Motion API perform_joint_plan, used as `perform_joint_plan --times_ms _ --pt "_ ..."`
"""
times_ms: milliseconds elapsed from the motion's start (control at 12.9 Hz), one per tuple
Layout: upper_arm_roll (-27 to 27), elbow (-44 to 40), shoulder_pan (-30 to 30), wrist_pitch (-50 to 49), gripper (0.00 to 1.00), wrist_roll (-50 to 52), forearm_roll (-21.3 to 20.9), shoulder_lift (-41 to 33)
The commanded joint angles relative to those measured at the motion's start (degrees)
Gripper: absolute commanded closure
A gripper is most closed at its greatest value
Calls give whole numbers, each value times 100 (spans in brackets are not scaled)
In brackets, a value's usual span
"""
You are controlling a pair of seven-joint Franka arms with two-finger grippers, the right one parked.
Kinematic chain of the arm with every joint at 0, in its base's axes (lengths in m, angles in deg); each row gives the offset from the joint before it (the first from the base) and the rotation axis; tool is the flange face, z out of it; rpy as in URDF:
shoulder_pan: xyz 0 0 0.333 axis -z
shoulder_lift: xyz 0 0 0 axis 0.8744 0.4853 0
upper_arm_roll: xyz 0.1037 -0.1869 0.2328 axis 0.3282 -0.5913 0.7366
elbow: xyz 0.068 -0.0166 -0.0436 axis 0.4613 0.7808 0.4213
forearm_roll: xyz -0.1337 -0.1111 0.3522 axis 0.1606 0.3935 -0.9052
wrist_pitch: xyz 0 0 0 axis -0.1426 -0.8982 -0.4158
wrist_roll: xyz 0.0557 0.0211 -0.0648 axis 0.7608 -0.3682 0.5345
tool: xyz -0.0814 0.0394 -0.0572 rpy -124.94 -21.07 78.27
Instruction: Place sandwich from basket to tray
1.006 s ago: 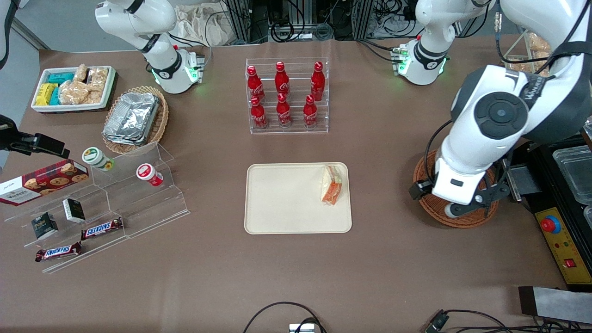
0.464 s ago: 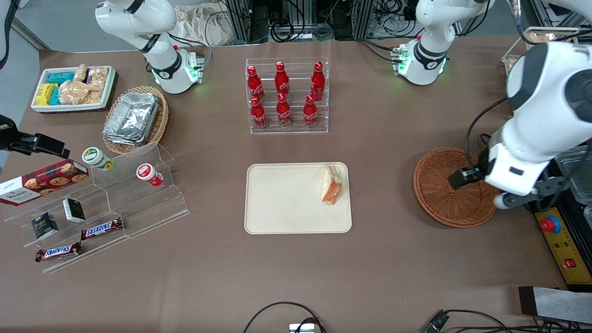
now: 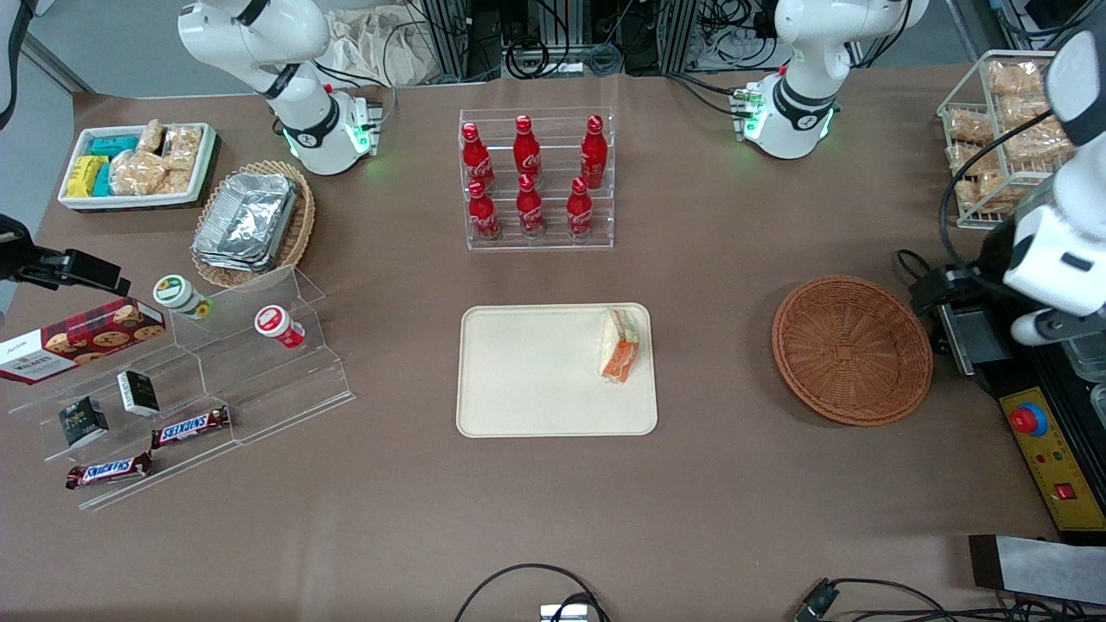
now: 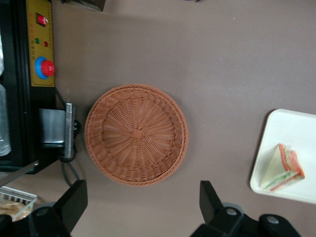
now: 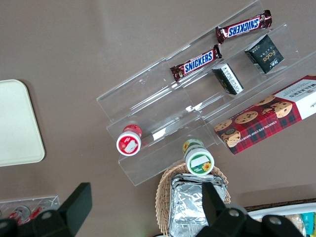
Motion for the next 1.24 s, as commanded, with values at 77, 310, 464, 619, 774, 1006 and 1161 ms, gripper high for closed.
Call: perform_joint_plan --times_ms 77,310,464,619,774,1006,1161 --pt "339 224 259 -173 0 -336 154 -463" --pt "506 505 408 -67 0 -337 190 -604" --pt "733 523 644 -67 0 -336 198 -621" --pt "972 671 891 -6 0 -345 207 -761" --pt "981 690 901 3 0 -354 198 -788" --pt "972 611 857 -58 0 -380 207 -762" --pt "981 497 848 -85 0 -442 286 -657"
